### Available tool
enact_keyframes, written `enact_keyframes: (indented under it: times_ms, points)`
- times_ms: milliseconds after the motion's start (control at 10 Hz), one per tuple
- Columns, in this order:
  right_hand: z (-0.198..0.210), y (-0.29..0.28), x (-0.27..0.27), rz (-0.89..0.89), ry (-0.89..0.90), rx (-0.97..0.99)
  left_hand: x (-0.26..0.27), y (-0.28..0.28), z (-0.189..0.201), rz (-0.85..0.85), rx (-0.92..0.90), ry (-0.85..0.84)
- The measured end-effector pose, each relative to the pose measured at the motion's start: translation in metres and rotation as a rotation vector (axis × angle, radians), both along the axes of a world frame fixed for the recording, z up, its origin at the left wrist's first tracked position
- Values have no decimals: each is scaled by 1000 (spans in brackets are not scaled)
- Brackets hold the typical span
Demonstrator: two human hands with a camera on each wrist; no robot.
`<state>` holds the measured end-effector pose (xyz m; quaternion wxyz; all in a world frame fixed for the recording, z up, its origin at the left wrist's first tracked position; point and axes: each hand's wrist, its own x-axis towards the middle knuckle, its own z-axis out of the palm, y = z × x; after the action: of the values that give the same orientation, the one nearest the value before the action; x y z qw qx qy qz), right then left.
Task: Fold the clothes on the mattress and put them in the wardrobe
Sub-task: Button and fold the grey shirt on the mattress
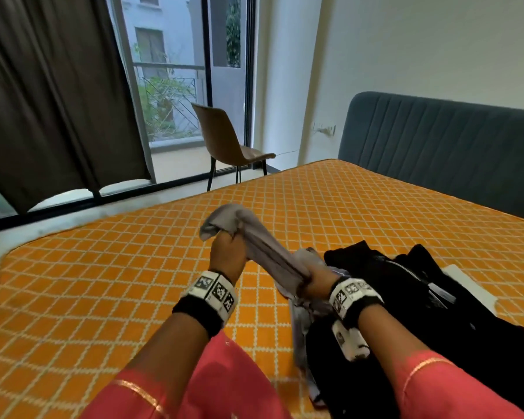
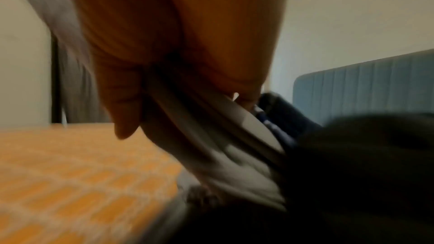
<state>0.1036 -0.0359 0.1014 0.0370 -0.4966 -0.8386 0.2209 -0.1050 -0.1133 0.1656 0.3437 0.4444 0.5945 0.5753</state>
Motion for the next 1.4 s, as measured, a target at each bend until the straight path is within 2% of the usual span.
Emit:
enact_keyframes:
  times_ms: [100, 200, 300, 400, 500, 600, 700, 800, 900, 1000, 1100, 1200, 1300, 1400]
  points:
    - [-54, -9, 25, -178, -356, -119, 1, -14, 50, 132, 172, -94]
    - [-82, -8, 49, -338, -409, -61, -29, -12, 87, 367, 280, -161]
    - [-55, 10, 49, -443, -338, 6, -77, -10, 85, 470, 256, -76]
    - [25, 32, 38, -624, -39, 163, -107, -9, 46, 345, 75, 191]
    - [115, 10, -3, -579, 334, 470, -92, -10, 13, 54, -127, 260]
    - [165, -42, -72, -139, 560, 516, -38, -7, -3, -204, -48, 337]
    - [151, -66, -108, 172, 596, 365, -9, -7, -14, -288, -112, 239]
    - [96, -65, -102, 195, 734, 344, -29, -9, -14, -149, -67, 152]
    - [31, -55, -82, 38, 549, 234, -62, -22, 6, 124, -5, 97]
    - [-20, -49, -73, -97, 122, -16, -102, -60, 44, 151, 122, -288]
    - [-27, -39, -83, -211, 198, 8, -136, -90, 33, 231, 103, -182]
    - [-14, -37, -97, -327, 486, 64, -184, -135, -74, 189, -109, 257]
    - [-17, -56, -107, -317, 616, 17, -167, -203, -99, 215, -134, 197]
    - [-34, -85, -116, -237, 641, -148, -149, -250, -104, 276, -144, 226]
